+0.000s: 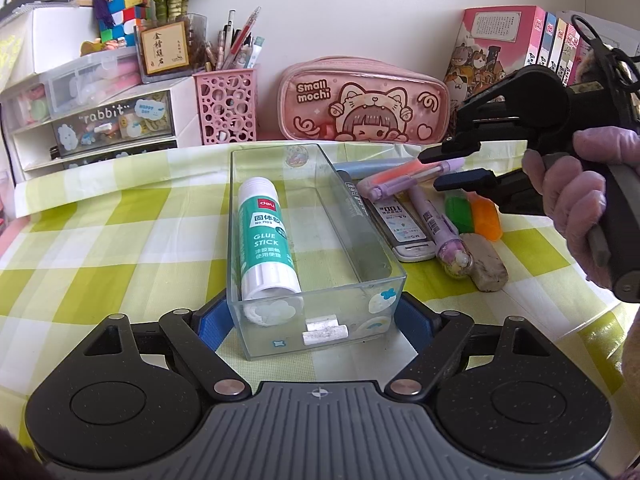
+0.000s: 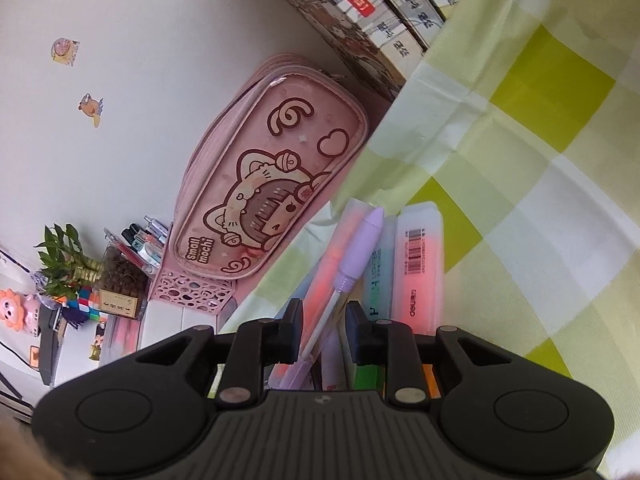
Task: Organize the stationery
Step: 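Reach the right gripper to the purple pen and grasp it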
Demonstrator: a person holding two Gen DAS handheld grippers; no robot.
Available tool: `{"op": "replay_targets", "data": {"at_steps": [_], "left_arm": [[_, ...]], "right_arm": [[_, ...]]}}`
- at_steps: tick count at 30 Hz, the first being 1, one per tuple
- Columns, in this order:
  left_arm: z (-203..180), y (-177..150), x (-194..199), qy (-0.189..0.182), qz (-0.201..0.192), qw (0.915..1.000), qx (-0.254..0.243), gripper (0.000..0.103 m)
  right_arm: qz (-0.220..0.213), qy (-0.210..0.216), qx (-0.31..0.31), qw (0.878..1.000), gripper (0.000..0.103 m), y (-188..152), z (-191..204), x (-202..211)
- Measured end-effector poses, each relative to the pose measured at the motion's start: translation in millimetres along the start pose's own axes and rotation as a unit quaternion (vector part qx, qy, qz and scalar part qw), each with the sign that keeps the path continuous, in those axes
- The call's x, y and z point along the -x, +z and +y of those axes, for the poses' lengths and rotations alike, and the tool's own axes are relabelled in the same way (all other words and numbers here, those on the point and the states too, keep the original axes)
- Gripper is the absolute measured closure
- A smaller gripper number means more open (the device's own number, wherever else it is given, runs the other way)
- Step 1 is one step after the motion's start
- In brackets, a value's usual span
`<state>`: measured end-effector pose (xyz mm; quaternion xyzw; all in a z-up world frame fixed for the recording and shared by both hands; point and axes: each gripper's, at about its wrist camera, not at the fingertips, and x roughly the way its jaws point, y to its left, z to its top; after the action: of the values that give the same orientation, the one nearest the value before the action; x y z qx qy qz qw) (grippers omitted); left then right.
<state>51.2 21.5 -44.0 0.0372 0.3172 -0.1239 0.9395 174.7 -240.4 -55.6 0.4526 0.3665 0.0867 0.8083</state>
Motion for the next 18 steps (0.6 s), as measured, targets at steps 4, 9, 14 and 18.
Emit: {"op": "replay_targets", "data": {"at_steps": [4, 9, 14, 18], "left_arm": [[0.0, 0.0, 0.0, 0.0, 0.0, 1.0, 0.0, 0.021], [0.0, 0.0, 0.0, 0.0, 0.0, 1.0, 0.0, 0.021], [-0.2, 0.0, 0.0, 0.0, 0.0, 1.0, 0.0, 0.021], [-0.4, 0.1, -0.2, 0.0, 0.0, 1.0, -0.001, 0.021]], "right_arm": [[-0.005, 0.0, 0.027, 1.0, 0.086, 3.1, 1.6, -8.3], [0.006, 0.018, 0.028, 0.999, 0.085, 7.8, 0.7, -13.3], [0.039, 0.055, -0.001, 0.998, 0.088, 7.0, -12.7, -4.9], [0.065, 0.088, 0.013, 0.994, 0.09, 1.3, -16.5, 10.6]]}}
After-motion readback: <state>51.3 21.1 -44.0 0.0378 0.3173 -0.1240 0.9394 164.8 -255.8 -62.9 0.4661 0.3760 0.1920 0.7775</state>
